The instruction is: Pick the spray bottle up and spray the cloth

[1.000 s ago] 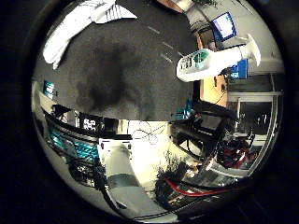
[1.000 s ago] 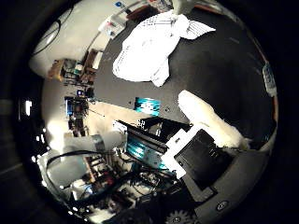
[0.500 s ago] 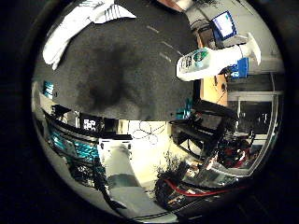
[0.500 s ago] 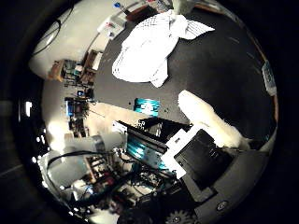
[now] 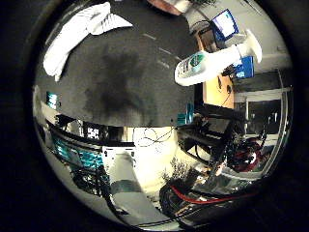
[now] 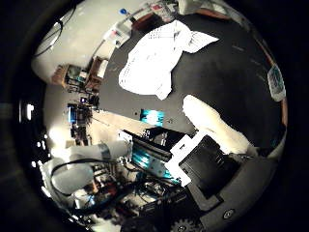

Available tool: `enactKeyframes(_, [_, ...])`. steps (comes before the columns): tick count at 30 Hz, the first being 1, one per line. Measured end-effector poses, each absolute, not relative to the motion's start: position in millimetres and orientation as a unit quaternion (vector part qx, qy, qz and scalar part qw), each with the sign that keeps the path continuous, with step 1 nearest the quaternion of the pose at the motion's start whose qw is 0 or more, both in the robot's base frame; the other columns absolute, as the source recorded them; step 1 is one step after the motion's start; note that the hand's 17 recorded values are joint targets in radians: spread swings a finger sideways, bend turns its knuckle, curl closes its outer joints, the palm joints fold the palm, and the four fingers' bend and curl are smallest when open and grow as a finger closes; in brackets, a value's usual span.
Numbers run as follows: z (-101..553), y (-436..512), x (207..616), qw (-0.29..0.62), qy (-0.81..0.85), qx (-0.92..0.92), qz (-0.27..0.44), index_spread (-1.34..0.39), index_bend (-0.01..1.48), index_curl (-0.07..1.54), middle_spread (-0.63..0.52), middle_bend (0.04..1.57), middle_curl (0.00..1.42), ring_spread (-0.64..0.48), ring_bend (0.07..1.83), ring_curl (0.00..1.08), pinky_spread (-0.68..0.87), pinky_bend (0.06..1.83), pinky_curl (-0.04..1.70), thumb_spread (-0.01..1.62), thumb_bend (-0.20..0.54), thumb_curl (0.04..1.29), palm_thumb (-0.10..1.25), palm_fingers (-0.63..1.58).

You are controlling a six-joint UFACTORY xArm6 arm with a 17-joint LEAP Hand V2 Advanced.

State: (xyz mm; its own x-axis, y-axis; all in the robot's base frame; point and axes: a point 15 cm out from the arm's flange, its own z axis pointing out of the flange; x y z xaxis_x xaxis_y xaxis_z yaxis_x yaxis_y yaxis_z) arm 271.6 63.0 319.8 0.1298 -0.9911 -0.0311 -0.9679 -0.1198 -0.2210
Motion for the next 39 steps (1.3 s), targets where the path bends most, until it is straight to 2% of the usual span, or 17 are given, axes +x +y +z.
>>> enactKeyframes(12, [383, 8, 267, 0.152, 0.676, -0.706, -0.144, -0.4, 0.18, 0.33, 0.01, 0.19, 0.28, 0.24, 0.33, 0.18, 0.67, 0.57, 0.18, 0.97, -0.025, 0.52, 0.77, 0.41])
enactKeyframes(19, [431, -18, 253, 0.197, 0.672, -0.679, -0.22, -0.4, 0.18, 0.33, 0.01, 0.19, 0.27, 0.25, 0.32, 0.18, 0.67, 0.6, 0.18, 0.96, -0.026, 0.52, 0.76, 0.4])
enactKeyframes(26, [490, -27, 244, 0.279, 0.658, -0.627, -0.31, -0.4, 0.18, 0.32, 0.02, 0.19, 0.27, 0.25, 0.32, 0.18, 0.66, 0.68, 0.19, 0.96, -0.031, 0.51, 0.72, 0.39])
enactKeyframes(32, [505, -35, 247, 0.316, 0.665, -0.589, -0.335, -0.38, 0.18, 0.32, 0.05, 0.18, 0.27, 0.27, 0.32, 0.19, 0.64, 0.73, 0.19, 0.97, -0.028, 0.49, 0.69, 0.35])
enactKeyframes(39, [495, -51, 257, 0.351, 0.682, -0.539, -0.347, -0.38, 0.19, 0.32, 0.08, 0.18, 0.27, 0.28, 0.31, 0.19, 0.64, 0.78, 0.19, 0.97, -0.026, 0.49, 0.68, 0.32])
